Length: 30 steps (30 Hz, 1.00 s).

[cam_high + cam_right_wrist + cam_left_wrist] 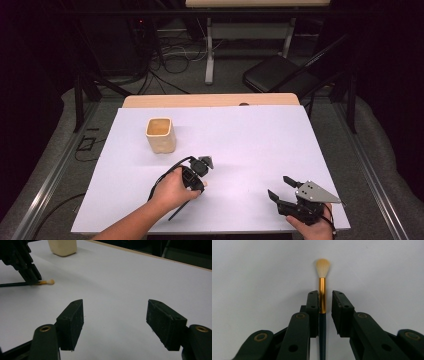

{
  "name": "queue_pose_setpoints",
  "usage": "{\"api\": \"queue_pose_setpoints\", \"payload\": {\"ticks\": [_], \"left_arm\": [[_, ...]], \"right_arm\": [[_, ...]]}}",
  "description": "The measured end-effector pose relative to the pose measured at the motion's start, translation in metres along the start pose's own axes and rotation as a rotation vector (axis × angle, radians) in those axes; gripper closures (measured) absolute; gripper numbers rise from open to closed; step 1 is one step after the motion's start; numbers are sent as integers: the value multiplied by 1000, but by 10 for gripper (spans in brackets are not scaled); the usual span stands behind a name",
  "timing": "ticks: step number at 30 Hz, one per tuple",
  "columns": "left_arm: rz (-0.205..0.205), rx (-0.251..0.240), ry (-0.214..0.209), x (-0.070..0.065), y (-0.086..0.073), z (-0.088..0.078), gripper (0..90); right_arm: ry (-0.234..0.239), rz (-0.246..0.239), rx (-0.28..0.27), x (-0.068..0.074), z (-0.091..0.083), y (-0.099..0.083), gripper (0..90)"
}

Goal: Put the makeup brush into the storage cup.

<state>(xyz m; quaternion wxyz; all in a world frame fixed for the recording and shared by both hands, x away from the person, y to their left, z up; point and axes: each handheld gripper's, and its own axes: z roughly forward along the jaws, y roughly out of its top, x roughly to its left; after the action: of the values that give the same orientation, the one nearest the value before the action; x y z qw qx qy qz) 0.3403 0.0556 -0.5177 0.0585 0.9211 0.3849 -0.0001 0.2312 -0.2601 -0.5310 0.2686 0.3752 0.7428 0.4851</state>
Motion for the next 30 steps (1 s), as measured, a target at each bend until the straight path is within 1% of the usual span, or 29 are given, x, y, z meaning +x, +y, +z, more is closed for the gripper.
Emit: {"api": "queue_pose_setpoints", "payload": {"ticks": [10, 15, 18, 30], "left_arm": [[2, 9, 6, 0, 1, 3, 785], [-3, 17, 8, -1, 1, 4, 800], [2, 17, 9, -1, 2, 4, 804], [-2, 21, 11, -1, 2, 6, 824]], "right_arm": [[3, -1, 2, 0, 0, 0, 297], [2, -2, 3, 0, 0, 0, 298], [2, 0, 1, 0, 0, 0, 297], [3, -2, 1, 0, 0, 0, 298]]}}
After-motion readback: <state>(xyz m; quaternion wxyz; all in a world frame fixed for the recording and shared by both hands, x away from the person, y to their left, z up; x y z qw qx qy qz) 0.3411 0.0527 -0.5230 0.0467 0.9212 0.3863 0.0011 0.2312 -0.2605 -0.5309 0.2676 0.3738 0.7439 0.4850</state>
